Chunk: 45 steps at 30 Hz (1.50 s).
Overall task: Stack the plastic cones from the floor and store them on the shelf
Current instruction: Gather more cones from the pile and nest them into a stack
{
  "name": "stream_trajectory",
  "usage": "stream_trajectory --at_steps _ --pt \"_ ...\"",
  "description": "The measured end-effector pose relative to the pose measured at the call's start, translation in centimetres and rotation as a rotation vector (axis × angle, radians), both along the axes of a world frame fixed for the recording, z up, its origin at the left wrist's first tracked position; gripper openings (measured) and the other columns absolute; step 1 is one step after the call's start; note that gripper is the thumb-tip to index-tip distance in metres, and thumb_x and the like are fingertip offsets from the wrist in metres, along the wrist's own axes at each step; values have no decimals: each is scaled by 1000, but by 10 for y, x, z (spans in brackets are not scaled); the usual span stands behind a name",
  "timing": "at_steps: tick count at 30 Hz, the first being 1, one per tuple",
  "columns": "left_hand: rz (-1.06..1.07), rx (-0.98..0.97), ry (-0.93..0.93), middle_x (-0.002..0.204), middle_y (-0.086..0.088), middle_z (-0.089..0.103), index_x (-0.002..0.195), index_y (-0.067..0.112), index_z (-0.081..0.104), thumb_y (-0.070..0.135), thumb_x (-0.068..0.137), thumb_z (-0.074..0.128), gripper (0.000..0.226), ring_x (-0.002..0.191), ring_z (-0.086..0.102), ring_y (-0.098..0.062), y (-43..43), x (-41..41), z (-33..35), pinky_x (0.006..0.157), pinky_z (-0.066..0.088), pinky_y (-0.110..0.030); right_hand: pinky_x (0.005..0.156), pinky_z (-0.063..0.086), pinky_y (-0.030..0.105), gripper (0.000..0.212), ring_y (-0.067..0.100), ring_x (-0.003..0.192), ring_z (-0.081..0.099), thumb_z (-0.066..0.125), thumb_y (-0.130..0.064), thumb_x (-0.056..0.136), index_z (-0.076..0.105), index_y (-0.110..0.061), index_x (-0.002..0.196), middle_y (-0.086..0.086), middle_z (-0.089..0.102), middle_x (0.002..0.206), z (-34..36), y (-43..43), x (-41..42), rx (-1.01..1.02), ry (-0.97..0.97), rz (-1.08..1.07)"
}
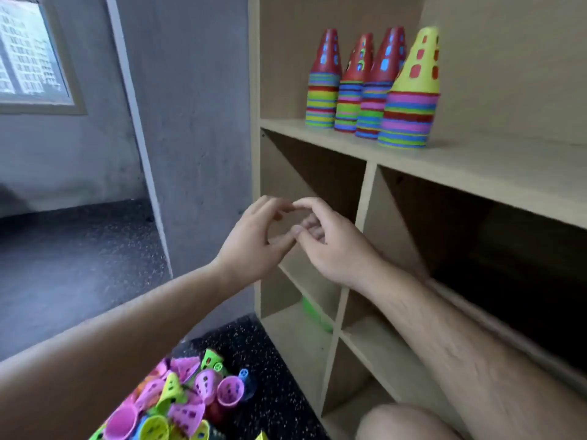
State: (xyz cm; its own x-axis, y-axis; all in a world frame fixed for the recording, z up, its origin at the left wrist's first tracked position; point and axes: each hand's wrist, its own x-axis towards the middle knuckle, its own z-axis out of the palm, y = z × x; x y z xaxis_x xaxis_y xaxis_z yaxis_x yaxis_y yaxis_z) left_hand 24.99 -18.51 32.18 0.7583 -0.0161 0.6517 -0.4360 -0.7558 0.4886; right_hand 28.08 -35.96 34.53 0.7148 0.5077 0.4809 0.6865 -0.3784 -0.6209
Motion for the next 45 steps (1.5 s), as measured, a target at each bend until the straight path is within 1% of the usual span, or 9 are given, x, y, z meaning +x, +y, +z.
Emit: stream_trajectory --at_steps 7,18,22,27,30,33,36,40,45 --pt "176 -54 304 118 9 59 124 23 64 35 92 72 35 108 59 -11 54 -24 -177 96 47 -30 76 45 10 41 7 80 58 64 -23 96 56 -37 133 -4 59 105 -174 39 21 -187 285 225" --pt "123 -42 907 118 -3 65 122 15 68 43 88 63 44 107 62 -24 29 -156 -409 92 52 -41 73 39 7 39 5 83 57 75 -23 86 67 -29 124 -7 58 108 -423 43 2 -531 597 416" --pt "-4 89 971 129 -3 63 128 18 65 24 81 72 48 115 59 -27 8 -177 -443 94 52 -44 74 38 13 38 4 89 57 71 -25 85 64 -32 122 -17 54 109 -451 29 -16 -564 600 423" --pt "-135 370 1035 146 -3 52 143 23 54 4 77 59 69 129 48 -31 -3 -179 -464 100 47 -49 82 49 25 44 4 101 52 60 -11 86 60 -39 119 -20 43 120 -464 9 -24 -641 567 419" --pt "-137 484 968 146 -2 52 148 29 48 8 79 65 75 126 46 -29 -6 -178 -472 97 48 -45 94 47 33 44 10 112 43 63 -11 85 63 -39 119 -15 38 134 -470 7 -26 -697 430 431" --pt "-127 551 862 131 -3 60 142 28 54 22 73 77 73 112 50 -27 -10 -172 -479 82 53 -41 88 52 42 29 12 110 43 68 -20 86 69 -37 110 -13 38 140 -475 9 -28 -685 370 436" --pt "-108 540 824 122 -5 63 132 22 62 30 63 84 73 104 57 -27 -13 -168 -481 75 53 -39 89 51 44 14 13 110 46 67 -24 90 74 -30 100 -11 41 141 -478 11 -28 -620 378 420" --pt "-19 462 830 121 -4 65 126 14 62 42 60 89 76 106 62 -27 -12 -171 -485 81 55 -37 97 47 37 12 12 106 51 65 -23 94 75 -24 100 -8 46 136 -483 17 -26 -531 450 360" --pt "169 129 907 131 -7 62 134 6 56 44 78 83 73 120 57 -27 -7 -177 -474 104 47 -37 97 49 34 12 8 115 50 65 -23 95 74 -22 104 -10 47 127 -490 22 -25 -456 591 247"
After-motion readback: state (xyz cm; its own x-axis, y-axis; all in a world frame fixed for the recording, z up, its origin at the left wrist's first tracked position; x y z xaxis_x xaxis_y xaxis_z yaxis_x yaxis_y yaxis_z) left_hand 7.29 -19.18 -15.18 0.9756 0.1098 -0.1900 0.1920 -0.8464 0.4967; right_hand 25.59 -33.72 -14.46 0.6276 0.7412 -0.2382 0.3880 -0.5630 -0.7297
